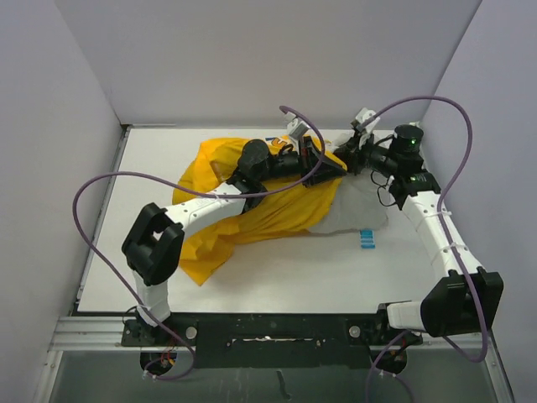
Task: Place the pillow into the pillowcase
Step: Stuff the pillow into the pillowcase.
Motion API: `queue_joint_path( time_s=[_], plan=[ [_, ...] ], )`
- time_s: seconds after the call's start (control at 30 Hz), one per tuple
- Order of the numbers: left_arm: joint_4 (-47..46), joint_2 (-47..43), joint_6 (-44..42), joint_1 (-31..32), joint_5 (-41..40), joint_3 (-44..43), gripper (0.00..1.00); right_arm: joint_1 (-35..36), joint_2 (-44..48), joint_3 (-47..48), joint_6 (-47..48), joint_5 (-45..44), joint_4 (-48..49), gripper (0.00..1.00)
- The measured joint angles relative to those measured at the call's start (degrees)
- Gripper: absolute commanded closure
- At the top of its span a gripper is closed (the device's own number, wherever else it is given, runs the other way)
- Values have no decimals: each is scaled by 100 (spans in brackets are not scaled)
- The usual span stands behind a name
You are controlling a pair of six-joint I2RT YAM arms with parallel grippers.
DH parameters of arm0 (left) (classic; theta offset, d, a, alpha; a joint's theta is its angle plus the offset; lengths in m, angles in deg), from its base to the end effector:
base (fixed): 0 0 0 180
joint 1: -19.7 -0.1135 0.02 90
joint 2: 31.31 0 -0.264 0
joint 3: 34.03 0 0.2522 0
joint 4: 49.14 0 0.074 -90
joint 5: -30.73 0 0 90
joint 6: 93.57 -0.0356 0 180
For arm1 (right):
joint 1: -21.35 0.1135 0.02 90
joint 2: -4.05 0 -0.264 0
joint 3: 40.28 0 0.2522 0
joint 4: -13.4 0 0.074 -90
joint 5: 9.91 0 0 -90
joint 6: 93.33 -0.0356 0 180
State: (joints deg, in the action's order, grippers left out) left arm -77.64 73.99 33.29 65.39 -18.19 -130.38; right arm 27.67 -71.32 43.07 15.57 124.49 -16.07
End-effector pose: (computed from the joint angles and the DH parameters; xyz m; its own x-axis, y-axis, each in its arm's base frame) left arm 0.2863 -0.3268 0.3627 -0.3960 -0.2416 -0.8859 0.9179 -0.0769 -0.3893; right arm 0.2911 0.0573 0.3675 -0.1094 -0.2450 -0.9633 -0.8045 0.5910 -0.0589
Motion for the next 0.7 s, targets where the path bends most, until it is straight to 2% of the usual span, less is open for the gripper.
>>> queue_joint_path(
  time_s=[0.07,0.13,0.23,0.33,0.4,0.47,0.5,0.6,0.7],
  plan=[
    [-367,249,352,-105,79,-2,100,-68,-37,-273,-1051,81,955,100],
    [-813,483,717,-267,168,35,100,-111,-37,-815,-1576,68,1655,99],
    [-1331,848,1176,-605,302,361,100,-103,-87,-1821,-1766,20,2273,88],
    [-1392,1180,1401,-866,310,590,100,-66,-136,-2210,-1508,136,2404,76],
    [-1357,1274,1453,-953,291,603,100,-72,-133,-2068,-1189,264,2245,61],
    [-1231,1276,1438,-1005,275,476,100,-120,-133,-1720,-800,348,1799,37],
    [-1123,1276,1397,-1023,260,363,100,-175,-133,-1508,-616,385,1550,28],
    [-435,1276,1145,-1093,133,-160,100,-461,-131,-745,-131,496,828,11],
    [282,1281,863,-1187,-63,-678,100,-1003,-129,201,479,636,24,0]
  ],
)
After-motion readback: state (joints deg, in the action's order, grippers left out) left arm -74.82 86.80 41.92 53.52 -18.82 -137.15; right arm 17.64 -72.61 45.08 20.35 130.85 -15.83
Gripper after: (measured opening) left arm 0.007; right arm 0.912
